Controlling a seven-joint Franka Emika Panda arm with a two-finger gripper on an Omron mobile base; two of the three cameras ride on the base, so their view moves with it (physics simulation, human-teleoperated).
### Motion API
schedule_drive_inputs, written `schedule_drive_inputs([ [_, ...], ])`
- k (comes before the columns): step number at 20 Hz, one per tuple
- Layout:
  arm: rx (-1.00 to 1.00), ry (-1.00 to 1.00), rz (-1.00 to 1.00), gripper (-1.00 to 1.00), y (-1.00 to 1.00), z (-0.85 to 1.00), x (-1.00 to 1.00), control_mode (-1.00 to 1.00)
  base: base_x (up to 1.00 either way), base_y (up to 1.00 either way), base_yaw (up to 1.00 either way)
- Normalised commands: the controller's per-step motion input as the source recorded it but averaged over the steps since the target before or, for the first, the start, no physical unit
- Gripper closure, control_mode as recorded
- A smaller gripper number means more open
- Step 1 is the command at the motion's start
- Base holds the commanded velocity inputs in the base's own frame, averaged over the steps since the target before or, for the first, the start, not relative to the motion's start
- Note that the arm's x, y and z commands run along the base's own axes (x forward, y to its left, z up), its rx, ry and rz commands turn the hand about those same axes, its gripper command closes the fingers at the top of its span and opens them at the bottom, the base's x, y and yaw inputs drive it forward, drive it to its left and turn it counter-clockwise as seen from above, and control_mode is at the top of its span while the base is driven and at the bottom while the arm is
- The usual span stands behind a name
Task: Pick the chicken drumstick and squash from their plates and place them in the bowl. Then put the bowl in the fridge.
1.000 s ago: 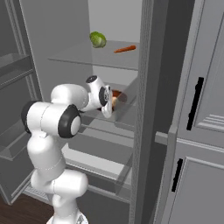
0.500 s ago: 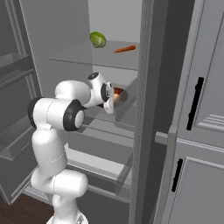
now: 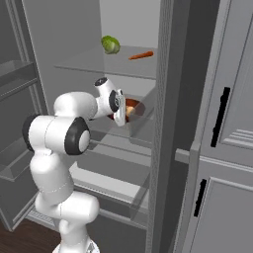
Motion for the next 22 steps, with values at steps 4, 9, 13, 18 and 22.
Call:
schedule_drive_inputs([
  [4, 0.0, -0.01, 0.03, -1.0, 0.15, 0.37, -0.96, -1.0, 0.0, 0.0, 0.0],
  [9, 0.0, 0.0, 0.0, -1.0, 0.11, 0.46, -1.0, -1.0, 0.0, 0.0, 0.0],
  [13, 0.0, 0.0, 0.0, -1.0, 0.26, 0.11, -1.0, -1.0, 0.0, 0.0, 0.0],
  [18, 0.06, 0.01, -0.05, -1.0, 0.23, 0.08, -1.0, -1.0, 0.0, 0.0, 0.0],
  [22, 0.11, 0.01, -0.08, -1.0, 0.13, 0.18, -1.0, -1.0, 0.0, 0.0, 0.0],
])
